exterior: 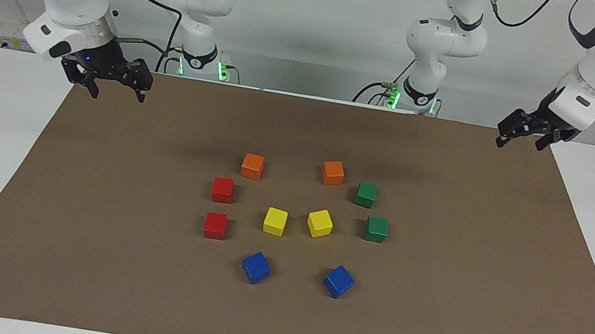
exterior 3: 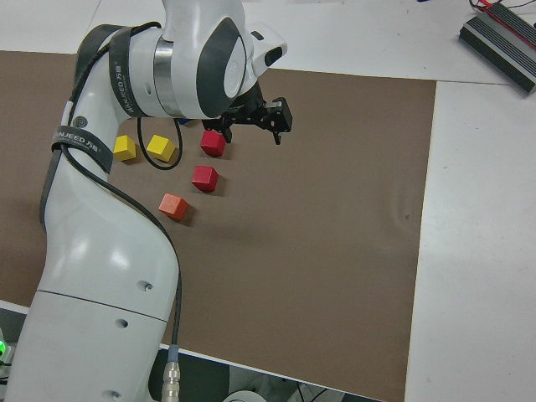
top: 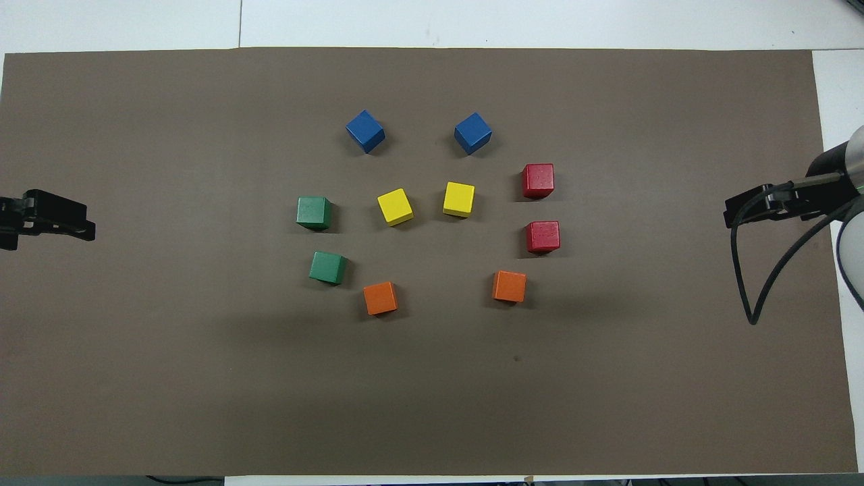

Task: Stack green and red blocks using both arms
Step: 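Reach the left gripper toward the green block nearer the robot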

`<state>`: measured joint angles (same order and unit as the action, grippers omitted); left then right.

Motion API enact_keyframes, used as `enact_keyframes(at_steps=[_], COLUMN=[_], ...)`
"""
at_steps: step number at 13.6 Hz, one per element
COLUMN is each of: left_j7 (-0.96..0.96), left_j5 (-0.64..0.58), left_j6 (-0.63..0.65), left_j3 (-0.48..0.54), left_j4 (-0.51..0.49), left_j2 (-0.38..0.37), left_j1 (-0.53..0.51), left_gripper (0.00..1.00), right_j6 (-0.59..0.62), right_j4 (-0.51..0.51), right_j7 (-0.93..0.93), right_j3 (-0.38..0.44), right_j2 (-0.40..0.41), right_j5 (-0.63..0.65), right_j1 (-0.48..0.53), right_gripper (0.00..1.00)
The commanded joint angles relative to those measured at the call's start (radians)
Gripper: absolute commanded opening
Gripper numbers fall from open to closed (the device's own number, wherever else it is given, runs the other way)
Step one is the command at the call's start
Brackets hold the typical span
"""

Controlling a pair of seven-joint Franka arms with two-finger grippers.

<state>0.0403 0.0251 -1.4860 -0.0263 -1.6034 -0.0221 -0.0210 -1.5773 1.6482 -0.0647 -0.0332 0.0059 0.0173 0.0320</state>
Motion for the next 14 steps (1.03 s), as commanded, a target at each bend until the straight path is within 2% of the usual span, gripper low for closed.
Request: enact_keyframes(at_steps=[1, 8, 10, 11, 14], left_j7=[0.004, -0.009, -0.004, 0.006, 0.009], left_j5=[0.015, 0.044, 0.049, 0.049, 0.049], left_j6=[-0.013, -0.052, -0.12, -0.197, -0.325], left_j3=[0.006, 0.005, -0.004, -0.004, -0.004], left_j4=[-0.009, -0.036, -0.119, -0.191, -0.271], left_j2=[-0.012, -0.021, -0.051, -0.071, -0.041], left_j1=[0.007, 0.004, 0.027, 0.088, 0.18], left_gripper=[1.0, 1.0, 1.0, 1.0, 1.0], right_j6=[0.007, 0.003, 0.003, 0.003, 0.002], right_j4=[0.002, 0.004, 0.004, 0.004, 0.004], right_j7=[0.016, 0.016, 0.016, 0.014, 0.016], right_j3=[-0.005, -0.007, -0.007, -0.007, -0.007], right_j2=[-0.006, -0.006, -0.006, -0.006, -0.006], right_j5=[0.012, 0.012, 0.012, 0.012, 0.012], right_j1=[0.002, 0.002, 0.002, 0.002, 0.002], right_gripper=[1.0, 1.0, 1.0, 1.0, 1.0])
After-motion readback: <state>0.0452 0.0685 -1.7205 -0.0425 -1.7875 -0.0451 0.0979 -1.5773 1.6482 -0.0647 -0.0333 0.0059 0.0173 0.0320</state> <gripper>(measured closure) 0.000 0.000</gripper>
